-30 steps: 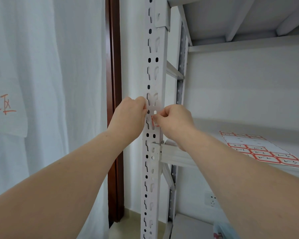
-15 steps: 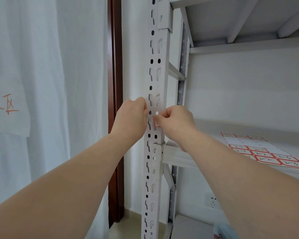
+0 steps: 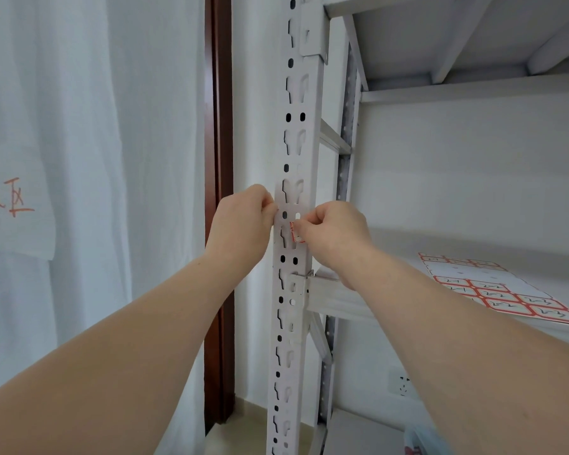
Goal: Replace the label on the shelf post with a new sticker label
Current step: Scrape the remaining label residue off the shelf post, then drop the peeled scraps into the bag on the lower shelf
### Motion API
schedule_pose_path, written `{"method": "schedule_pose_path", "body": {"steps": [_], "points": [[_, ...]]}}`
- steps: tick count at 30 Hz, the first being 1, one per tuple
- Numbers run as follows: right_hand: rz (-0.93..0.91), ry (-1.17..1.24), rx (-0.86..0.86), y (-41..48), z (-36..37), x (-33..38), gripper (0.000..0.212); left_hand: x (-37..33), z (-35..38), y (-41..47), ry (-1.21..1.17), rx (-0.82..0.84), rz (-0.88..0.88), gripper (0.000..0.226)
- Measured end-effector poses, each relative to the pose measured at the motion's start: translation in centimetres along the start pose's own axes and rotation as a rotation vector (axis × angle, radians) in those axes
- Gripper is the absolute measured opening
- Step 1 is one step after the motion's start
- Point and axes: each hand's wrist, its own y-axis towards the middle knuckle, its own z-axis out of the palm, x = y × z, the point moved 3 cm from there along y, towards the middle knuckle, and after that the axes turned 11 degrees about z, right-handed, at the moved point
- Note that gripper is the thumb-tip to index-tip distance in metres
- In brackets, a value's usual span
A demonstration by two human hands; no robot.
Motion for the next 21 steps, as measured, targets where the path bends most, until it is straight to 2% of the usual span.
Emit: {"method": "schedule_pose_path", "body": {"steps": [6, 13, 21], "points": [[0.045, 0.104, 0.059, 0.4, 0.1, -0.5, 0.023, -0.7, -0.8, -0.4, -0.026, -0.075, 0.036, 0.017], [0.198, 0.418, 0.158, 0.4, 0.3, -1.7, 0.019, -1.6, -0.7, -1.8, -0.177, 0.068, 0.055, 0.013], [0.274, 0.585, 0.249, 0.2, 0.3, -2.5, 0.011, -2.3, -0.9, -2.2, -0.194, 0.035, 0.046, 0.009]]}}
